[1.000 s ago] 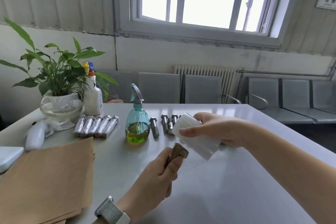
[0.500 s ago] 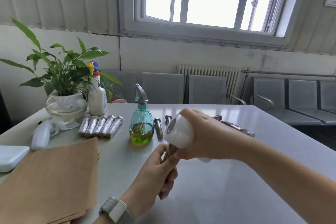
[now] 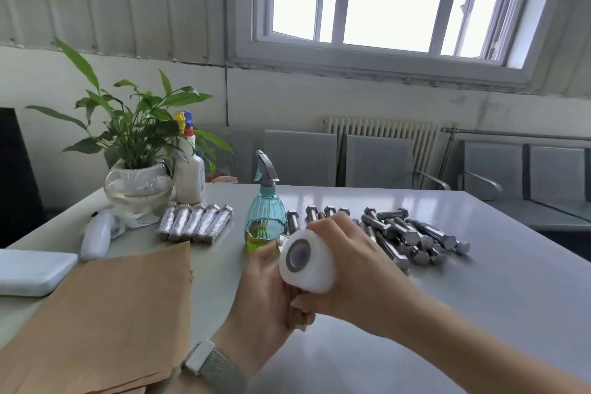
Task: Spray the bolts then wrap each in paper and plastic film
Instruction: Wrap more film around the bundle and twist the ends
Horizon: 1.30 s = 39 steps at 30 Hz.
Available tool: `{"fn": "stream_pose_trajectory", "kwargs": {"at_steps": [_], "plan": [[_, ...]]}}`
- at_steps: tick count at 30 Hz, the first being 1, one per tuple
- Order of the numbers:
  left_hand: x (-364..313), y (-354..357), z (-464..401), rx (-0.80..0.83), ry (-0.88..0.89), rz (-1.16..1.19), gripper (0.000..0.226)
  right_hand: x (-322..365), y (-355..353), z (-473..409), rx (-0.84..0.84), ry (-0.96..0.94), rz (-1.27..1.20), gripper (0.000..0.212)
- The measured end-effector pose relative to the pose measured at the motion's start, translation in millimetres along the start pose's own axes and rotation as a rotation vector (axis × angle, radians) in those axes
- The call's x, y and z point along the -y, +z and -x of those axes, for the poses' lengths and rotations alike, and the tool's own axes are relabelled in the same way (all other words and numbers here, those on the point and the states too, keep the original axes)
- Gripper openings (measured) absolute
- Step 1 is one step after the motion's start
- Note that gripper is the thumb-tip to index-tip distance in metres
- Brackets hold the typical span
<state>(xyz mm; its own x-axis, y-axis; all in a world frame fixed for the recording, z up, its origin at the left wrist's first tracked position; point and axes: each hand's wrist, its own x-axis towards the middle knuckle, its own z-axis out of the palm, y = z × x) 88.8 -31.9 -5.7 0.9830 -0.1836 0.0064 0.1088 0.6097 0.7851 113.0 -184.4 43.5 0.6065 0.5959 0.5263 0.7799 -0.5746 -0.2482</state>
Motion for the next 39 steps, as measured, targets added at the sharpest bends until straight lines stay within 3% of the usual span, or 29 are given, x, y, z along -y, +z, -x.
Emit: {"fn": "stream_pose_trajectory", "kwargs": {"at_steps": [2,3,5,9,11,18,21,24,27,33,39], "plan": [[-0.7,0.0,-2.2,0.003,-0.001,0.045,0.081,1.9,4.9,5.3,-0.051,-0.102,0.071,0.075],[-1.5,1.2,-2.5,-0.010,-0.004,0.078,0.081,2.9,9.0,7.8,-0.085,-0.156,0.119,0.075],[-3.7,0.9,-3.4,-0.060,-0.020,0.168,0.068,3.3,19.2,11.1,-0.158,-0.273,0.222,0.066],[-7.0,-6.7,-0.2,0.009,-0.117,0.178,0.042,-1.0,36.2,14.5,-0.243,-0.396,0.297,0.049],[-9.5,-10.6,-0.8,0.003,-0.175,0.184,0.042,-5.2,43.6,16.3,-0.253,-0.433,0.327,0.048],[-8.3,-9.0,-8.6,-0.166,-0.275,0.351,0.076,-25.1,57.2,20.7,-0.272,-0.512,0.512,0.073],[-9.6,-9.9,-10.5,-0.243,-0.224,0.389,0.081,-26.7,62.4,18.0,-0.330,-0.542,0.457,0.058],[-10.6,-12.3,-11.7,-0.213,-0.193,0.376,0.085,-26.1,64.2,14.8,-0.351,-0.568,0.370,0.048],[-10.5,-14.8,-12.7,-0.202,-0.160,0.394,0.086,-28.1,68.4,14.7,-0.398,-0.566,0.309,0.051],[-16.0,-14.5,-9.1,-0.161,0.061,0.394,0.066,-28.4,71.3,12.8,-0.526,-0.554,0.228,0.066],[-19.0,-13.0,-6.8,-0.130,0.118,0.431,0.062,-25.2,72.0,11.9,-0.588,-0.564,0.195,0.067]]}}
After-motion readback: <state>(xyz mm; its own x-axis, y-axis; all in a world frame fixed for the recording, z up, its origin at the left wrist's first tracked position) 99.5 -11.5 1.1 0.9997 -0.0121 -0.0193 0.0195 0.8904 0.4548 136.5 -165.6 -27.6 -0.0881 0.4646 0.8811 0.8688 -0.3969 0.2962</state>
